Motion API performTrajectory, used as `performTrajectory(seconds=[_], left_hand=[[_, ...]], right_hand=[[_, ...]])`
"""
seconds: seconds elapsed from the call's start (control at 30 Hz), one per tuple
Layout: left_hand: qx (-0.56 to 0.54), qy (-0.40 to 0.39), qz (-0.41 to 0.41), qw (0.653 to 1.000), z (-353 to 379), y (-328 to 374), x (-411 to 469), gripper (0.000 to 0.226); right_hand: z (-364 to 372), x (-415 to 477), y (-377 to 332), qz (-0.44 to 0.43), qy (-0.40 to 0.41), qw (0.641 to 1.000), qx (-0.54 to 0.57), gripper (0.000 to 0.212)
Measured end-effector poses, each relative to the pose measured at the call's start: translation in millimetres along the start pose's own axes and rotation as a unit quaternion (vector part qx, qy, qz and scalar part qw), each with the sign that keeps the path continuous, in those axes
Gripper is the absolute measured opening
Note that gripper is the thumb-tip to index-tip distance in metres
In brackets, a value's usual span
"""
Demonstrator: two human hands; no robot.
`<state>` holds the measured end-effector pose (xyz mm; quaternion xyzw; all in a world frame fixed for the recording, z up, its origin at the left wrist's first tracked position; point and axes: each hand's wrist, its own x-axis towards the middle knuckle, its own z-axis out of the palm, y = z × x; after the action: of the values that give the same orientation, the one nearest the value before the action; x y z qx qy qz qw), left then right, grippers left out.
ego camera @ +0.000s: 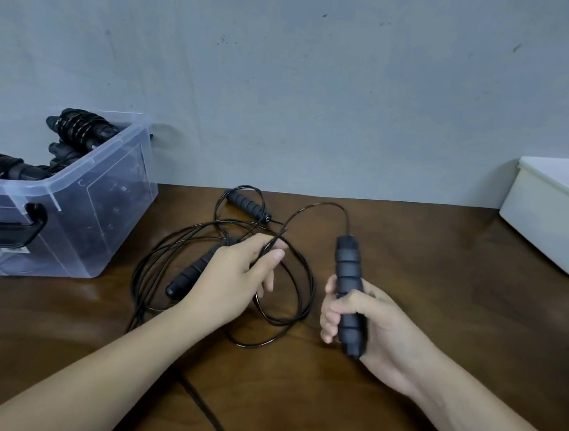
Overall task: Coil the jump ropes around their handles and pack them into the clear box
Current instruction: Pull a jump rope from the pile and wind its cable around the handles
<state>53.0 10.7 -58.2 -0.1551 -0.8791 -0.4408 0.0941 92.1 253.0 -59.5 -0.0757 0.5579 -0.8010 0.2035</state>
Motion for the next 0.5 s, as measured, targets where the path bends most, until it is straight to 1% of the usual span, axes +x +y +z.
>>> performTrajectory(seconds=[0.03, 0.07, 0.1, 0.17, 0.2, 0.27, 0.4, 0.5], left_hand=[[-0.006, -0.015, 0.012, 1.0, -0.6, 4.2, -2.2, 0.023], [-0.007, -0.038, 0.029, 0.999, -0.5, 8.3, -5.1, 0.028], [0.0, -0.066, 0.049, 0.997, 0.8, 12.9, -8.8, 0.029], [0.025, -0.118, 0.084, 0.989, 4.4, 19.9, -15.4, 0.026], [0.036, -0.139, 0.094, 0.985, 6.3, 22.8, -18.1, 0.027], [0.056, -0.177, 0.118, 0.975, 11.6, 28.3, -22.4, 0.03], [0.095, -0.22, 0.174, 0.955, 21.8, 30.4, -27.9, 0.036], [0.089, -0.268, 0.178, 0.943, 23.9, 30.2, -28.9, 0.037]], right_hand=[[1.1, 0.9, -0.3, 0.003, 0.013, 1.0, 0.002, 0.023], [1.1, 2.3, -0.9, 0.002, 0.035, 0.999, -0.003, 0.026], [0.3, 2.8, -2.1, -0.003, 0.058, 0.998, -0.01, 0.029], [-1.4, 3.2, -5.9, -0.016, 0.086, 0.996, -0.013, 0.027], [-1.1, 2.9, -7.0, -0.018, 0.092, 0.995, -0.011, 0.025], [-0.3, 2.3, -6.3, -0.015, 0.104, 0.994, -0.022, 0.032], [5.0, 2.2, 1.1, 0.007, 0.121, 0.99, -0.072, 0.035], [-1.7, 2.9, -2.3, 0.012, 0.131, 0.988, -0.077, 0.036]])
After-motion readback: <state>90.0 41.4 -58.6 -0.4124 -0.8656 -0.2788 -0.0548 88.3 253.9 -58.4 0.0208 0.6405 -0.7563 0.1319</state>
